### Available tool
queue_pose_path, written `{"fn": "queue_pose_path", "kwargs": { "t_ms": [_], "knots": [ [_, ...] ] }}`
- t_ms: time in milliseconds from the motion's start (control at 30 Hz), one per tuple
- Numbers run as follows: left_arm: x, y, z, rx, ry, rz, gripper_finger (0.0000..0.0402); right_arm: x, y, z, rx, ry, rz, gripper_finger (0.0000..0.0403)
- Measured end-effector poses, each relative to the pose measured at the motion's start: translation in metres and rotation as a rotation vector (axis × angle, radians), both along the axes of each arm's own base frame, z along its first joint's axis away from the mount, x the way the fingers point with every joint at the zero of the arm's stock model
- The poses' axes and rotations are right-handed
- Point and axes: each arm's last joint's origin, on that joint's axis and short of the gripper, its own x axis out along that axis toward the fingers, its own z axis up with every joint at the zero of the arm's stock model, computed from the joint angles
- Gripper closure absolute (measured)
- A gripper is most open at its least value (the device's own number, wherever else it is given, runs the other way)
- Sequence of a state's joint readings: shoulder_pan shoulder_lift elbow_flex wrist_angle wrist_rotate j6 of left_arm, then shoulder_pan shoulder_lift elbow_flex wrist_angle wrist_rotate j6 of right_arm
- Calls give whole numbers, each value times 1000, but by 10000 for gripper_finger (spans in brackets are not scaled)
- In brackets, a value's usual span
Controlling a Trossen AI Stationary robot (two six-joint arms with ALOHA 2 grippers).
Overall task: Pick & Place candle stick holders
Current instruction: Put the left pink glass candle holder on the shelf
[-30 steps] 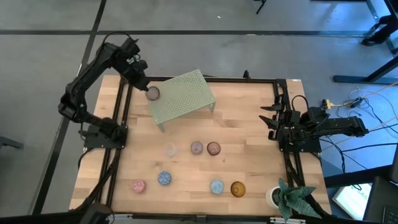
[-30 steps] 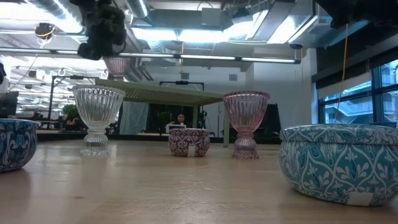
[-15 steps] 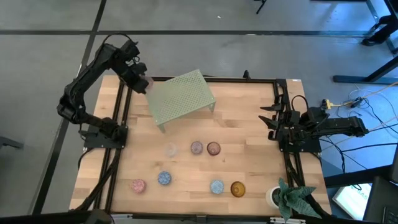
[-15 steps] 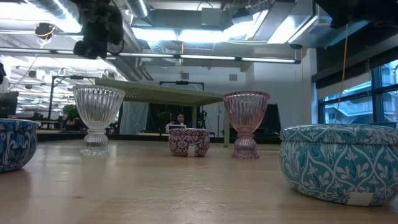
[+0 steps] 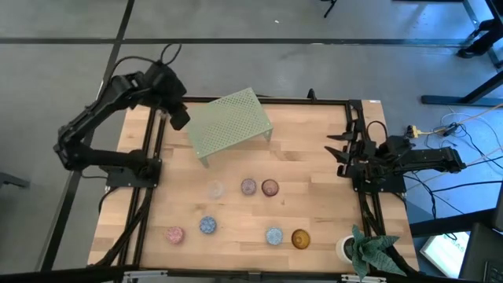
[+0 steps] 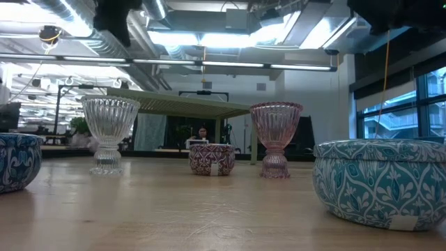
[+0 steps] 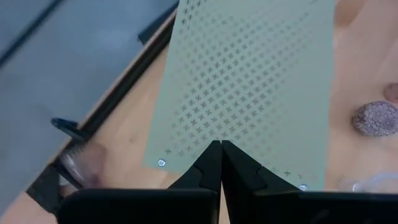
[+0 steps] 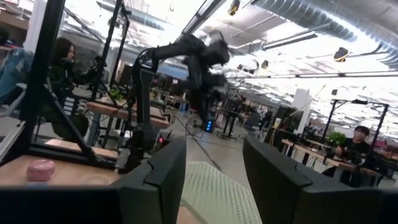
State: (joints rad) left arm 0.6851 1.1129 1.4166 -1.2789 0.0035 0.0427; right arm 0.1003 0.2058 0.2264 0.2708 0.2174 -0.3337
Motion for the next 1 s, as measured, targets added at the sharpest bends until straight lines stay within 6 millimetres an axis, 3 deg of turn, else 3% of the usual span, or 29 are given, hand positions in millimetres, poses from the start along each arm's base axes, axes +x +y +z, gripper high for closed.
{"fn": "queue_pose_path", "kwargs": {
  "t_ms": [233,500,800,1000],
  "knots": [
    [-1,-26,9,174,22,132,400,1,0,-2,13,22,4,238],
    [-1,-43,4,144,72,149,389,1,0,-2,16,22,5,238],
    [-12,-46,-3,100,193,278,320,1,0,-2,40,19,12,238],
    [-5,-41,-8,100,238,302,274,1,0,-2,62,14,19,238]
  ]
}}
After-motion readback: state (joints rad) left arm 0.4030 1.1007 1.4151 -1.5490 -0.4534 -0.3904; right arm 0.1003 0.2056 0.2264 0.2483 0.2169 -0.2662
